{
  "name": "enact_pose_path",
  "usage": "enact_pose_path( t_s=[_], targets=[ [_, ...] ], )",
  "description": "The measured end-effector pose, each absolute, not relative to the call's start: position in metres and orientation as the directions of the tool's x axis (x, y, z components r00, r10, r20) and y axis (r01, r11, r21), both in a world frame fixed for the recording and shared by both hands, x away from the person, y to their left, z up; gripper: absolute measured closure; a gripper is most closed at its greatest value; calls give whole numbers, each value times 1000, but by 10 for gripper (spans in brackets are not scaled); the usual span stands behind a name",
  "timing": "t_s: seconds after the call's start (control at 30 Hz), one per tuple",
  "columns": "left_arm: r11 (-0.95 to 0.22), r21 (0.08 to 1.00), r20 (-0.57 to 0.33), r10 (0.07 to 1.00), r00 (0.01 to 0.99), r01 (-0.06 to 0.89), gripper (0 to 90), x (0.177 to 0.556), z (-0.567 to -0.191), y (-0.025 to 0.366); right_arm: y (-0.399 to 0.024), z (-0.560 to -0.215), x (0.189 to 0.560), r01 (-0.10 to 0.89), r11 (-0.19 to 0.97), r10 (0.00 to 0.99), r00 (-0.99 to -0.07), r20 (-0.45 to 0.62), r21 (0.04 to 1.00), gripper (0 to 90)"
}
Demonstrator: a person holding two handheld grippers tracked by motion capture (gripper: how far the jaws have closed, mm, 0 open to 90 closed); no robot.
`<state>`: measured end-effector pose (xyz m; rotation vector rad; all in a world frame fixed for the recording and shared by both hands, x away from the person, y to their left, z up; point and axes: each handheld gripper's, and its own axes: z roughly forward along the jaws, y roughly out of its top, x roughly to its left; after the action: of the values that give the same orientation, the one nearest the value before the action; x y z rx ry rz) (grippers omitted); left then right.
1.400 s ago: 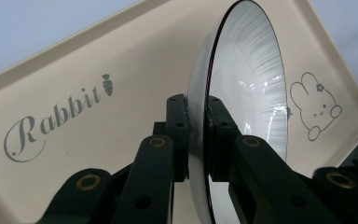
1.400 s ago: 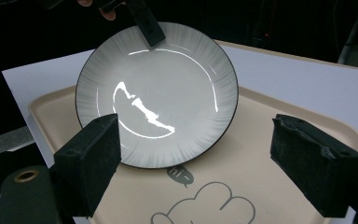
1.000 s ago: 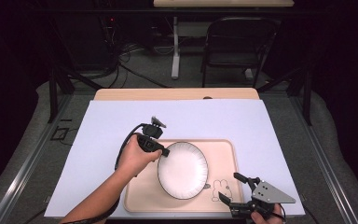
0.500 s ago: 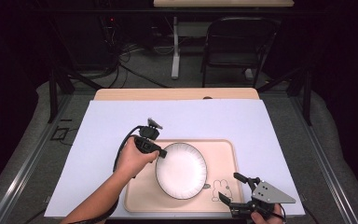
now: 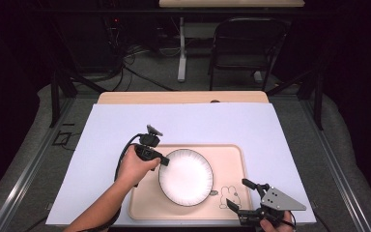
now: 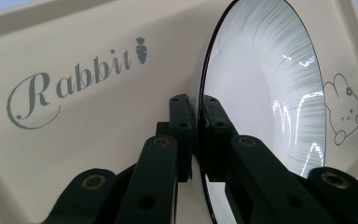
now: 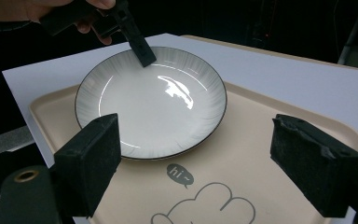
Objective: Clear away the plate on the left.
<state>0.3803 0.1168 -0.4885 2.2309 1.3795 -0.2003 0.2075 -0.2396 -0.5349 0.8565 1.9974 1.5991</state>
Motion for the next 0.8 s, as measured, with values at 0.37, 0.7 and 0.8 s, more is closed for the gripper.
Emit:
enact_pose_path(
  t_s=[0.37,0.7,0.8],
  targets=[
    [-348,319,-362,815,453,881,822,379,-504,123,-239,-535,208,194,141,701,-712,41,971,154],
    [-341,297,-349,830,434,892,807,378,-516,126,-239,-535,208,195,142,700,-713,41,971,154],
    [-336,289,-359,830,427,896,803,379,-521,128,-239,-535,208,196,142,701,-712,41,970,154]
  ],
)
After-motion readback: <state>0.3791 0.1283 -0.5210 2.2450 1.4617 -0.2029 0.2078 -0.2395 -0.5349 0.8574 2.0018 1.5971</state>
